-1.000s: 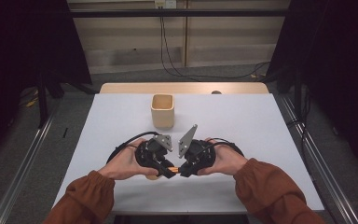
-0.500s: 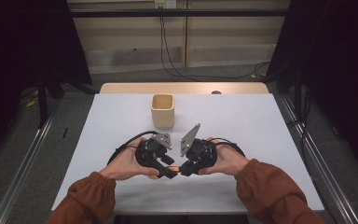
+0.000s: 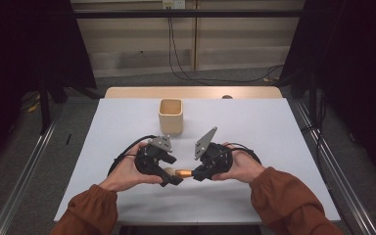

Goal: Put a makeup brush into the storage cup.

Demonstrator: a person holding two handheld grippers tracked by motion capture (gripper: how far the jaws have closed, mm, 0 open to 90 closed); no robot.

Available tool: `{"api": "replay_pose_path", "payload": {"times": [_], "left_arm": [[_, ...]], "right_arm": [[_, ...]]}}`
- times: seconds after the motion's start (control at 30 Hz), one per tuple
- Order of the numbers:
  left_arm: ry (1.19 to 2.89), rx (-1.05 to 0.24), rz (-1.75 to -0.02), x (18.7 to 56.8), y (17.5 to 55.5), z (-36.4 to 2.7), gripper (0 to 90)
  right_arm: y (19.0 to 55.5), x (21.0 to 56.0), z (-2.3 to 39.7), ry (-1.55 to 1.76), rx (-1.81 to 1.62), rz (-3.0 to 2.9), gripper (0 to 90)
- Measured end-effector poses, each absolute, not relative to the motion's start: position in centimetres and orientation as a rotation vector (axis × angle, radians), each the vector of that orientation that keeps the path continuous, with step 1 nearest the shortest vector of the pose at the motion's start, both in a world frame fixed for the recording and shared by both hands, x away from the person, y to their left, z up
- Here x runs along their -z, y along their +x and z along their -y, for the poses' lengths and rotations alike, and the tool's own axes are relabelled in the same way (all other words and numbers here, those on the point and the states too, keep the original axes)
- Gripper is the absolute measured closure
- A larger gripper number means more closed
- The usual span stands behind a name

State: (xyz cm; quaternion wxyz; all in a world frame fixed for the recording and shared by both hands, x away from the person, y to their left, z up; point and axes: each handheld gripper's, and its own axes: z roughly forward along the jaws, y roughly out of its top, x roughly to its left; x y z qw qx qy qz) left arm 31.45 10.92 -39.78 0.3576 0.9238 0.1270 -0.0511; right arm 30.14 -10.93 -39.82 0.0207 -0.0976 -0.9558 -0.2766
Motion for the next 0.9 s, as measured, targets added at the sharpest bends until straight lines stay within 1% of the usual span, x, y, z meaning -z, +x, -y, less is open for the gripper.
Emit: {"api": "replay_pose_path", "payload": {"times": [0.03,0.1,0.3,0.47,0.63,0.77,0.9], "left_arm": [[2.399,0.108,-0.329,39.7,31.4,-11.0,16.3],[2.369,0.109,-0.352,39.7,31.3,-11.2,12.1],[2.323,0.066,-0.405,39.8,31.5,-12.2,5.7],[2.303,0.058,-0.415,40.1,31.6,-13.2,4.6],[2.27,0.037,-0.474,40.4,31.7,-14.2,4.6],[2.242,-0.038,-0.536,40.4,31.4,-15.0,3.9],[2.178,-0.024,-0.567,40.5,31.1,-15.8,3.9]], "right_arm": [[30.1,39.8,11.1,-0.31,0.863,2.96,75.7],[30.1,39.9,11.4,-0.322,0.88,2.961,75.7],[30.1,40.1,12.8,-0.387,0.933,2.948,75.6],[30.1,40.2,14.2,-0.442,0.979,2.902,75.6],[30.1,40.4,15.3,-0.496,1.034,2.88,75.7],[30.1,40.5,16.2,-0.57,1.084,2.855,75.6],[30.2,40.8,16.9,-0.639,1.141,2.827,75.6]]}}
